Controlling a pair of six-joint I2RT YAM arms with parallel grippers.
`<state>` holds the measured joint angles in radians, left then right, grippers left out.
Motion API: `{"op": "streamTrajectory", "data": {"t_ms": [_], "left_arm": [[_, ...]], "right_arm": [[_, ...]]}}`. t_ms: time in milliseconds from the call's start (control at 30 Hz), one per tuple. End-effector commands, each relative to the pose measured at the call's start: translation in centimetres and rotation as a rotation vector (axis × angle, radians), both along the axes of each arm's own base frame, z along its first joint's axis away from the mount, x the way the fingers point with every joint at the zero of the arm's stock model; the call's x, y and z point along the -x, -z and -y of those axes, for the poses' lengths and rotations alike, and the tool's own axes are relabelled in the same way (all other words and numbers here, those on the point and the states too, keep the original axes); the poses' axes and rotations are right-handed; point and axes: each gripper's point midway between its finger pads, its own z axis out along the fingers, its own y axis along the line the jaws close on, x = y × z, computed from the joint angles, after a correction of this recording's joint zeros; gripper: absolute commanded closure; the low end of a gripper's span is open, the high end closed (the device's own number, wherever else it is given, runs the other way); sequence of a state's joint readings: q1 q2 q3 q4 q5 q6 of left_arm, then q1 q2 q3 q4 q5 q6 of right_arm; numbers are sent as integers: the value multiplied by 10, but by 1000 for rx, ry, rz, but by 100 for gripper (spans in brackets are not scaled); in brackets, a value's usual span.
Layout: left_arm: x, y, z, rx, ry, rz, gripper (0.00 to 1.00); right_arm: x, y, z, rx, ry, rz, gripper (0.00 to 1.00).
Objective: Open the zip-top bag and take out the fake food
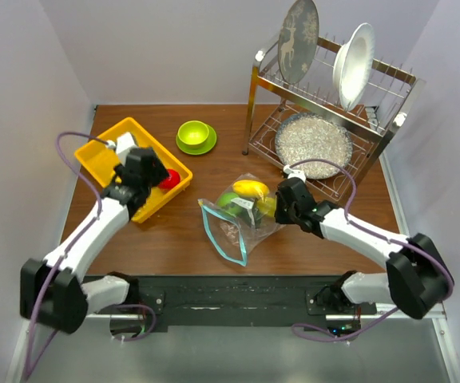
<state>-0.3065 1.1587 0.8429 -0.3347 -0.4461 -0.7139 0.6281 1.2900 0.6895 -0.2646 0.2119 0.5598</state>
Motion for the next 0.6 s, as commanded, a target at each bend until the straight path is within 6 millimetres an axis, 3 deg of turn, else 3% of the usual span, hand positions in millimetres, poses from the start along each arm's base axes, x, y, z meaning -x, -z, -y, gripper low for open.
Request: {"op": "streamTrajectory", "data": {"t_ms": [0,33,100,133,167,200,267,300,367,400,433,533,567], "left_arm": [[-83,-58,-36,55,-116,198,78],[-99,-43,-44,59,-149,160,77],[-127,-59,-64,63,-195,211,74],[-140,-36,-68,44,-194,157,72],[-152,-45,-80,29,-229,171,72],[-160,-20,-85,9,-238,110,70],[-175,-15,-98,-23,-248,101,68],[-182,0,-102,-34,-255,78,68],[-192,8,-106,-62,-242,79,64],[-198,22,-107,-77,-235,65,64],[-201,25,-122,-93,-259,56,63],[-204,49,-133,-103,-252,20,61],[-211,44,-135,-99,-250,61,58]], "right_arm": [[-7,-41,-17,-122,-43,103,79],[-7,-44,-17,-122,-46,111,74],[-7,-55,-17,-134,-57,137,70],[-7,-58,-17,-136,-62,140,66],[-7,-61,-17,-137,-65,146,64],[-6,-66,-18,-144,-75,154,63],[-6,-71,-17,-148,-76,168,59],[-4,-72,-18,-156,-83,170,58],[-2,-80,-20,-174,-96,185,56],[-2,-83,-20,-181,-100,191,55],[0,-86,-21,-191,-110,196,55],[2,-90,-20,-190,-120,203,53],[3,-90,-20,-188,-124,200,52]]}}
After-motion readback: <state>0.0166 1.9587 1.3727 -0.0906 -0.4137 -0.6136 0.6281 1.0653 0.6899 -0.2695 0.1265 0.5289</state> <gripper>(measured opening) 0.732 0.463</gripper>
